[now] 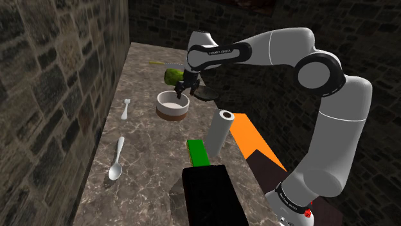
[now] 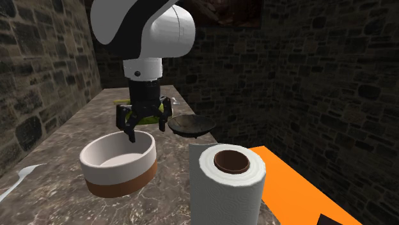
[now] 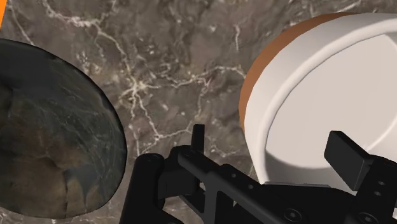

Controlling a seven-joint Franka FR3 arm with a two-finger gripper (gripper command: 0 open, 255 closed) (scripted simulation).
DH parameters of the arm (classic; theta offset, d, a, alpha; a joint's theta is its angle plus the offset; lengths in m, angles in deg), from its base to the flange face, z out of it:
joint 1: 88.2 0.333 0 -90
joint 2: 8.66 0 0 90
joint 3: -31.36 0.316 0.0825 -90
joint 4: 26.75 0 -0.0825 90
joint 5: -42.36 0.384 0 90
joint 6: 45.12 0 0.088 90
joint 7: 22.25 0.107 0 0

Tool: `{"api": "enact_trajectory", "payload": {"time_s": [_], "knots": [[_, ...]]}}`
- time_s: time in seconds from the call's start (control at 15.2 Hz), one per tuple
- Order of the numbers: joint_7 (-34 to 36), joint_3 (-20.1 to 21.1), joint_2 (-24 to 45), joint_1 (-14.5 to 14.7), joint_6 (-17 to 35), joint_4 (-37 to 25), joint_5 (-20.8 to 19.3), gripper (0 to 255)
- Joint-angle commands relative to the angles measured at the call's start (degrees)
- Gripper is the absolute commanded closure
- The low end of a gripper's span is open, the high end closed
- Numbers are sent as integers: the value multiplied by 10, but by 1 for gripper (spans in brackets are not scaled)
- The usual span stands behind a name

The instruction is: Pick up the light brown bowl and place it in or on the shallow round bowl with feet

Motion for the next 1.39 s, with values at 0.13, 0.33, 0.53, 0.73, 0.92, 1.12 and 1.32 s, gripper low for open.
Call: {"api": "enact_trajectory", "payload": {"time_s": [0.13,0.33,0.53,0.73,0.92,1.12,1.32], "knots": [[0,0,6,0,17,11,0,0],[0,0,6,0,17,11,0,0],[0,0,6,0,17,11,0,0],[0,0,6,0,17,11,0,255],[0,0,6,0,17,11,0,255],[0,0,6,0,17,11,0,255],[0,0,1,0,4,3,0,255]]}}
